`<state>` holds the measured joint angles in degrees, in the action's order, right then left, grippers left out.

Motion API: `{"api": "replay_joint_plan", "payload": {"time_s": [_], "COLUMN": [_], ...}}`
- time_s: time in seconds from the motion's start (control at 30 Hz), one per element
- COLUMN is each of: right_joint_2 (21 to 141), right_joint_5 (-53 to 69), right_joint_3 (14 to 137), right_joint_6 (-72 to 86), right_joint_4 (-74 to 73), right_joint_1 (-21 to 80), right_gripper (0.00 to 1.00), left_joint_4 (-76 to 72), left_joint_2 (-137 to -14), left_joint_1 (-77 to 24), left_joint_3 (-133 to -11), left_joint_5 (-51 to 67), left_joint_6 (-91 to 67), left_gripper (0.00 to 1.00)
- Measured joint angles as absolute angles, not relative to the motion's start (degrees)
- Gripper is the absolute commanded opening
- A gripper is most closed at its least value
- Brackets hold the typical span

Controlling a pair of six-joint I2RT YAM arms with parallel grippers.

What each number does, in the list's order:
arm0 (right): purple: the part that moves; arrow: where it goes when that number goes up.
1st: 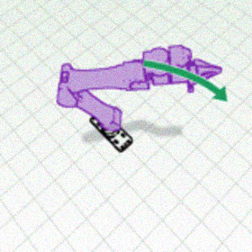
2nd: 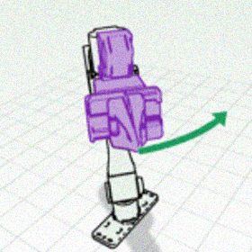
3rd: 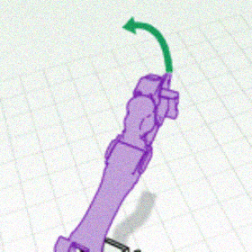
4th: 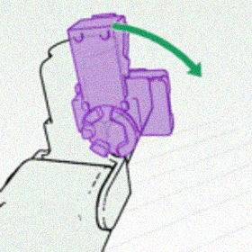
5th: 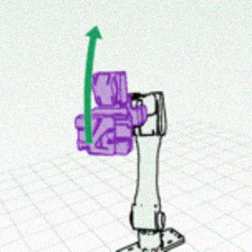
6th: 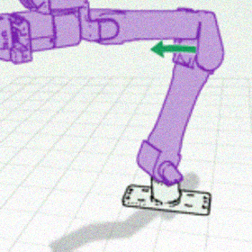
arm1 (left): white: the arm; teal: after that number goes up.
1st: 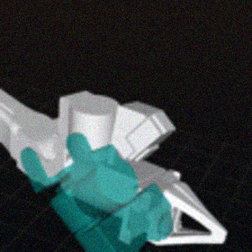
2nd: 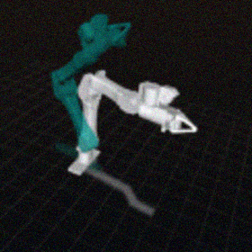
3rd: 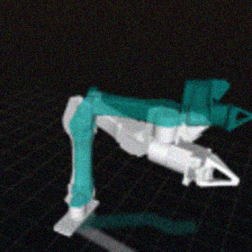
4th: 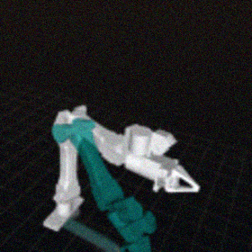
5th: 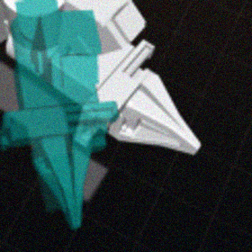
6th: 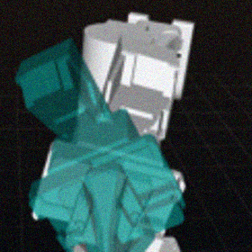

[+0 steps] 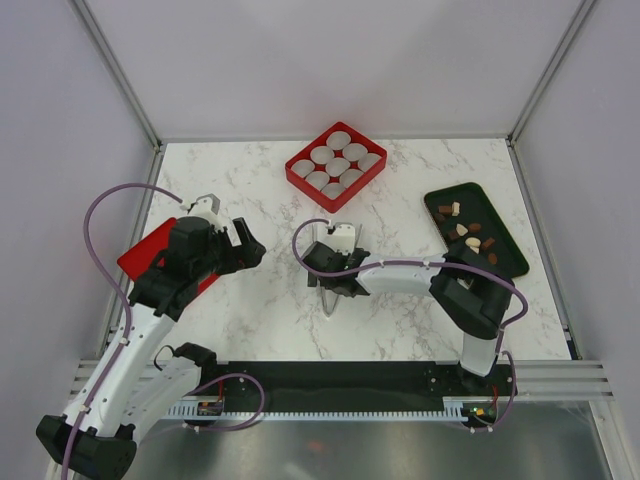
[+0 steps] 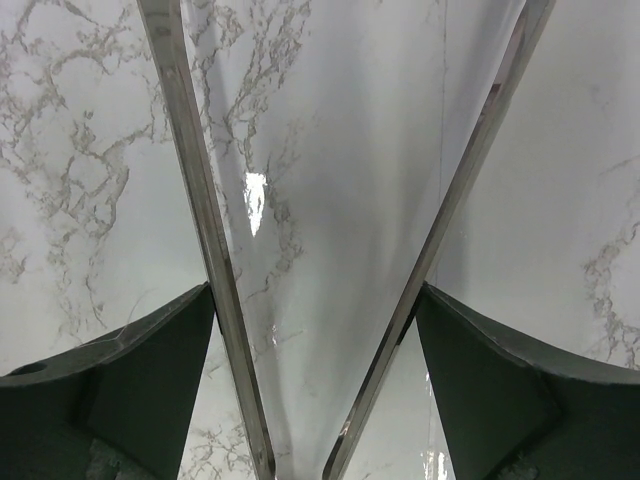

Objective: Pack the chocolate

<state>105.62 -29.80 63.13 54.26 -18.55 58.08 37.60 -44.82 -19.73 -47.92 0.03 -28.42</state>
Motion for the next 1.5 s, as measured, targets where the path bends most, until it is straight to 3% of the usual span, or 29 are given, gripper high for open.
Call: {"api": "replay_joint_plan", "payload": {"time_s": [0.77, 0.97, 1.1, 1.5], "right_joint_2": [108.27, 108.75, 108.62, 92.12], "right_joint_5": [-33.89, -34.39, -33.63, -21.28], "right_joint_3": [65.95, 66.70, 67.02, 71.64], "right_joint_6": [54.41, 55.33, 54.54, 41.08], "right_joint_4": [-22.31, -23.55, -24.10, -35.70], "right_joint_1": [60.25, 60.27, 60.27, 55.48], "right_gripper": [0.88, 0.78, 0.66, 0.57], "left_joint_4": [37.60, 37.60, 37.60, 37.60], "left_joint_2": [-43.79, -43.24, -43.00, -42.81], "left_joint_1": [-19.73, -19.73, -19.73, -19.73], "left_joint_3": [-47.92, -47.92, -47.92, -47.92], "left_joint_5": [0.03, 0.03, 0.03, 0.03], "left_joint_6": [-28.40, -28.40, -28.40, -28.38], "left_gripper": [1.00, 1.00, 1.00, 1.00]}}
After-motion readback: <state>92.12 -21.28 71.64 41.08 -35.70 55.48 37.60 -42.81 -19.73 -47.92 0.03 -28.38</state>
